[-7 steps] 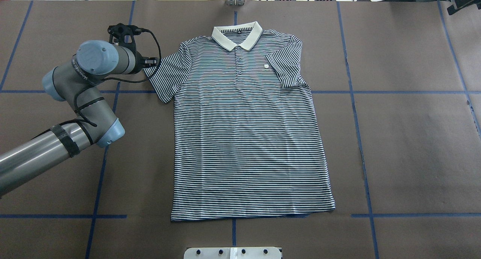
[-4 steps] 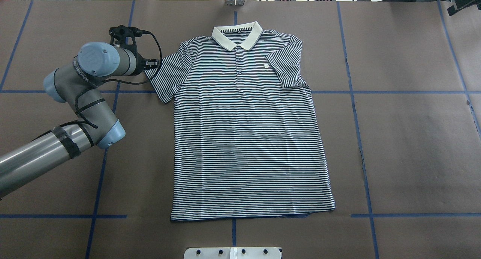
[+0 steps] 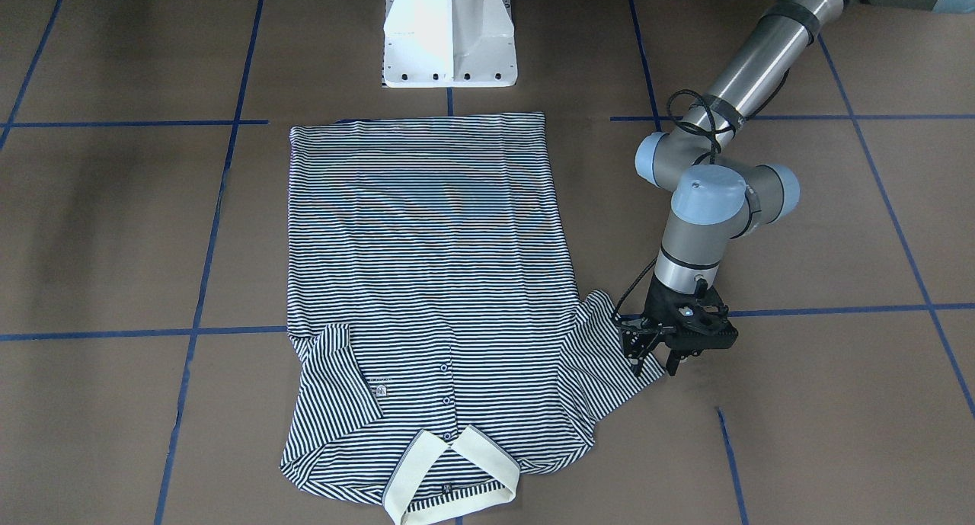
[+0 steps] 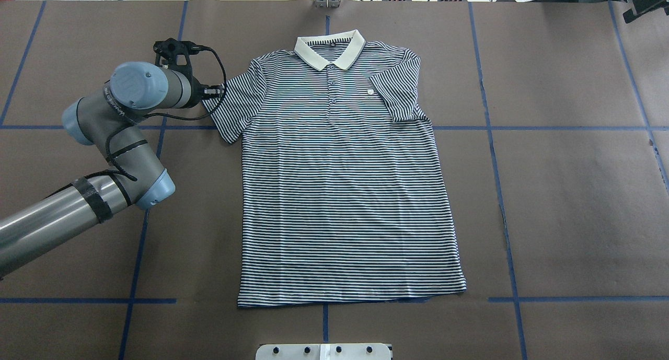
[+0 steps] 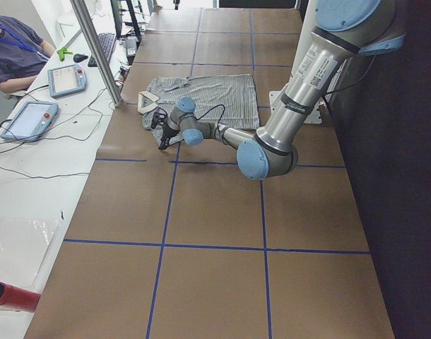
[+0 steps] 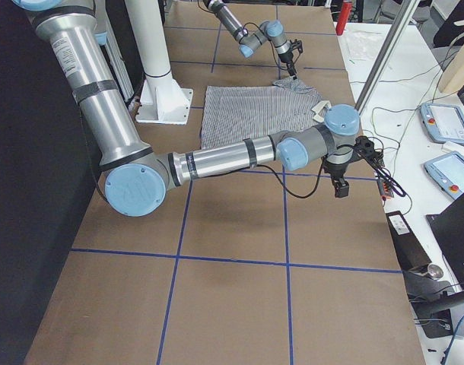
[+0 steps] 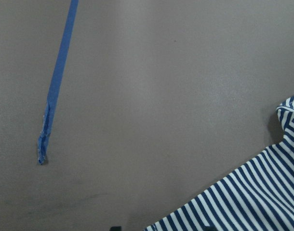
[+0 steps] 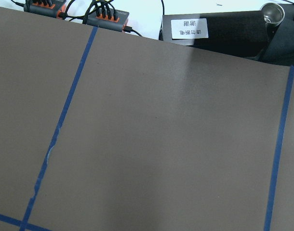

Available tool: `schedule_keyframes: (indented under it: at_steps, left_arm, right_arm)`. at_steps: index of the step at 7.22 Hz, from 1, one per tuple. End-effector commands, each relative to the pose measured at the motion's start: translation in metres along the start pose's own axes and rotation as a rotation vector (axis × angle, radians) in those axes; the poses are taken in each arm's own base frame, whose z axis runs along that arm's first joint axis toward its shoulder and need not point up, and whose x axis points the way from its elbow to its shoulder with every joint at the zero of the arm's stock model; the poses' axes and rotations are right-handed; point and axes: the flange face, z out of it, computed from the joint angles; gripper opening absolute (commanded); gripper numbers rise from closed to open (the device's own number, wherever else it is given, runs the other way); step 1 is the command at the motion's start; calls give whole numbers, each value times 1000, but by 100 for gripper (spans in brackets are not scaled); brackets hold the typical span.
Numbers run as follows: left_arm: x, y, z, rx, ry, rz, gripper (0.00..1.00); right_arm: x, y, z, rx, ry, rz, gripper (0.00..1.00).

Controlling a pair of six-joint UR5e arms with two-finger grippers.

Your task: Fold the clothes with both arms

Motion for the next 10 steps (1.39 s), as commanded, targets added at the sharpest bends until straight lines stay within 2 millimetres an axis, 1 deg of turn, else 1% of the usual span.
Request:
schedule_keyframes:
  at_steps: [1,2,3,4,5,6,7,8,9,10]
  left_arm:
    - [-3,1,-1,12,18,-2,0]
    - [-2,0,-2,14,21,-2,0]
    - [5,-3,-6,16,31,-6,0]
    - [15,-8,-16,22,46,-5,0]
    - [34,-16,-31,15,36,-9,0]
    - [66,-31,-52,-3,5,-16,0]
    - [105,-45,-68,-27,-28,-63,0]
    - [152,-52,-78,-58,-61,-120,0]
    - [179,-55,-74,-80,-97,-135,0]
    - [214,-58,-54,-102,-135,-185,0]
  right_arm:
    - [0,0,0,0,0,2,100]
    - [0,0,0,0,0,2,100]
    - [0,0,0,0,0,2,100]
    - [0,0,0,1,0,1,100]
    - [-1,-1,-1,2,0,0,100]
    - [-1,-1,-1,2,0,1,100]
    - [-1,-1,-1,2,0,1,100]
    - [0,0,0,1,0,2,100]
    - [-2,-1,0,1,-1,0,100]
    - [-2,-2,-1,2,0,-1,100]
